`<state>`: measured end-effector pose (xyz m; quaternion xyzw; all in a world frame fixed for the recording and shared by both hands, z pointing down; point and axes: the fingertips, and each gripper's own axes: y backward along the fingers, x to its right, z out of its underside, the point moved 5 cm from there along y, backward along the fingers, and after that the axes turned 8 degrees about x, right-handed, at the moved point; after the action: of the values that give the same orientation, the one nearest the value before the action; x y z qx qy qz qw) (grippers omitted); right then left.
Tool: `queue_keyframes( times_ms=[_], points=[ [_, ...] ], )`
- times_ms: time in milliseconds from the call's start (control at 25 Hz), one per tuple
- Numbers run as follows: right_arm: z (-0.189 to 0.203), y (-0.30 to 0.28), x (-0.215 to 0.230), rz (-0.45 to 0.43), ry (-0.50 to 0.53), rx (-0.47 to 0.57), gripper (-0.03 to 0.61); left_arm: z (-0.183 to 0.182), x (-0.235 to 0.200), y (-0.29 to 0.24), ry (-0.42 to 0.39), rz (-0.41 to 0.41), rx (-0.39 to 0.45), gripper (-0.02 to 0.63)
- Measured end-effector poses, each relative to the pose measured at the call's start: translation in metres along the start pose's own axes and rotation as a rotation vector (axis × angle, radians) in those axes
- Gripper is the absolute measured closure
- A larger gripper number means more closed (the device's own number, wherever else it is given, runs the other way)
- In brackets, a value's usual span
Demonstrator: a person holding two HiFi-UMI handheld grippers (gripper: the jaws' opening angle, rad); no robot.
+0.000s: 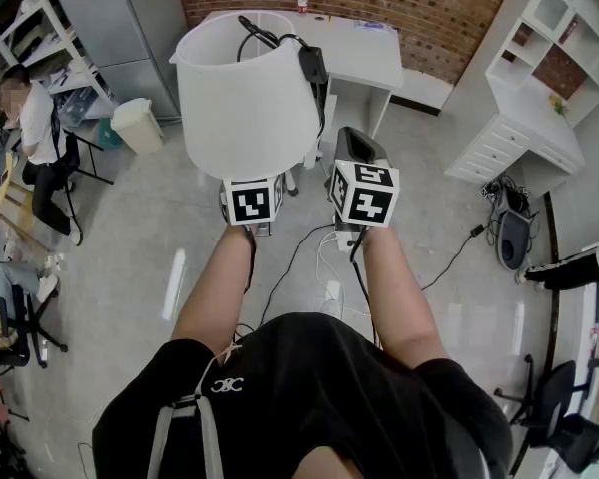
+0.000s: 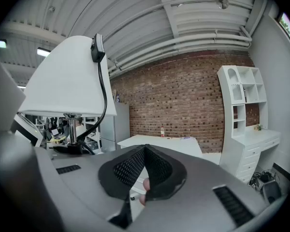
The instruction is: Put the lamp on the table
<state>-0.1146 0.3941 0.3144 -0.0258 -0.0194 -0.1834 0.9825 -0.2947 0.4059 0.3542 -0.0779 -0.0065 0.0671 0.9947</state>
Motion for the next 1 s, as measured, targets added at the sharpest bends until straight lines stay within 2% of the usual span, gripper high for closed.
queue_keyframes(
  times_ms=[200, 480, 760, 1000],
  points=[
    [0.004, -0.006, 0.019, -0.02, -0.016, 0.001, 0.581, -0.005, 0.022, -0.016, 0.014, 0.007, 0.0, 0.482],
    [0.008, -0.018, 0.057, -0.032, -0.067, 0.013, 0.581, -0.003, 0.049, -0.047, -0.018, 0.017, -0.014, 0.482],
    [0.009, -0.021, 0.111, -0.05, -0.071, 0.011, 0.581, -0.017, 0.091, -0.075, -0.011, 0.012, 0.006, 0.482],
    [0.017, -0.018, 0.156, -0.046, -0.072, -0.011, 0.581, -0.012, 0.127, -0.092, 0.0, 0.003, -0.001, 0.482]
  ],
)
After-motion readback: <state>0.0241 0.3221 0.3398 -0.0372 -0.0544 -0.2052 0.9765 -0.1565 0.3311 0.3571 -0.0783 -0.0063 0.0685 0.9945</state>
